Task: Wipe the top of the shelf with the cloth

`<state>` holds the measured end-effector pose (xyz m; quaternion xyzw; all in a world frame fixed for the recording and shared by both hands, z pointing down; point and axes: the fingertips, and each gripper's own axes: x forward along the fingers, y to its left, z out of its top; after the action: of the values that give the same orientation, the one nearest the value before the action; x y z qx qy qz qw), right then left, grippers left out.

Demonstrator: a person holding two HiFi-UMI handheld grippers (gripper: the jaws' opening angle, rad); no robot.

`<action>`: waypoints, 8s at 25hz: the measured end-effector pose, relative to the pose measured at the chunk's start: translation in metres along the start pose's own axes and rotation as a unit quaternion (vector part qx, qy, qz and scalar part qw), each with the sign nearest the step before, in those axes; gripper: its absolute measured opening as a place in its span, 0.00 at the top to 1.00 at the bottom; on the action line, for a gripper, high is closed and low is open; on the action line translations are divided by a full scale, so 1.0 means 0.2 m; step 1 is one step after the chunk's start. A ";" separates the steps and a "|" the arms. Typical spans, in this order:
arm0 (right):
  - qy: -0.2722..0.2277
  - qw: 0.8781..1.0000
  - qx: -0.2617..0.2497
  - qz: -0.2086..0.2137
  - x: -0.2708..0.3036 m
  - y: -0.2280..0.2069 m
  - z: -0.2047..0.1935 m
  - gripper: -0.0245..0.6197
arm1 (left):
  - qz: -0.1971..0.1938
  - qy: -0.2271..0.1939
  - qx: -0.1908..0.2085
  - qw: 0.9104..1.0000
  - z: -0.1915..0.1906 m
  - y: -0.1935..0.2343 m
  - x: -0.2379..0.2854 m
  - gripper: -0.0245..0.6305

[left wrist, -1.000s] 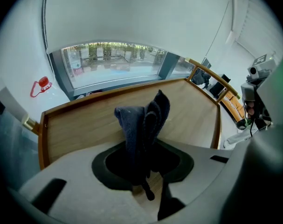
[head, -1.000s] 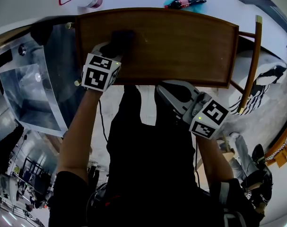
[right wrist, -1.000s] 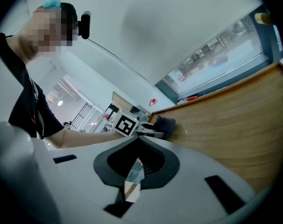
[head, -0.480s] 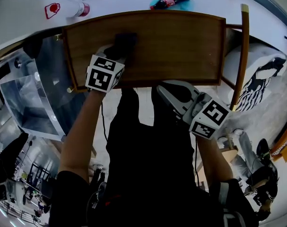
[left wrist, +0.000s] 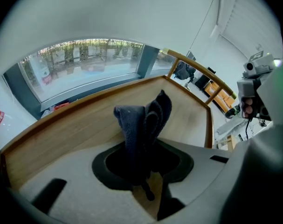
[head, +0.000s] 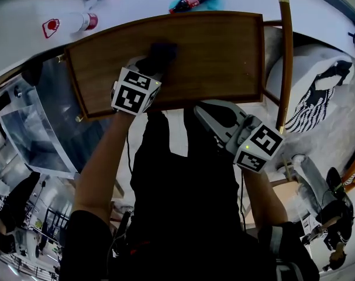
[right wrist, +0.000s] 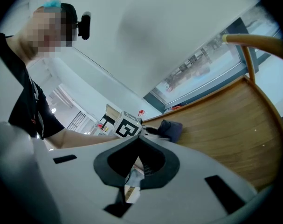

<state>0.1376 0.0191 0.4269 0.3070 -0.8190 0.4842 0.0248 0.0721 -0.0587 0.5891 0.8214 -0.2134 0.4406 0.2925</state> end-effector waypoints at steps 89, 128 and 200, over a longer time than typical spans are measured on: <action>0.086 0.993 -0.061 0.058 0.81 0.71 -0.27 0.95 | -0.010 0.121 0.090 0.988 -1.01 0.43 -0.75 0.77; 0.004 0.999 -0.035 -0.001 0.00 0.27 -0.02 0.95 | -0.076 0.145 0.197 0.967 -0.42 -0.33 -0.14 0.77; -0.076 0.982 -0.170 0.027 -0.08 1.13 0.40 0.95 | -0.001 -0.176 0.060 0.983 -0.01 -0.56 -1.31 0.76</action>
<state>0.0523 0.0393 0.2024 0.3120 -0.8969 0.3135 0.0010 0.0027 0.0495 0.3357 0.9024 -0.2335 0.3013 0.2012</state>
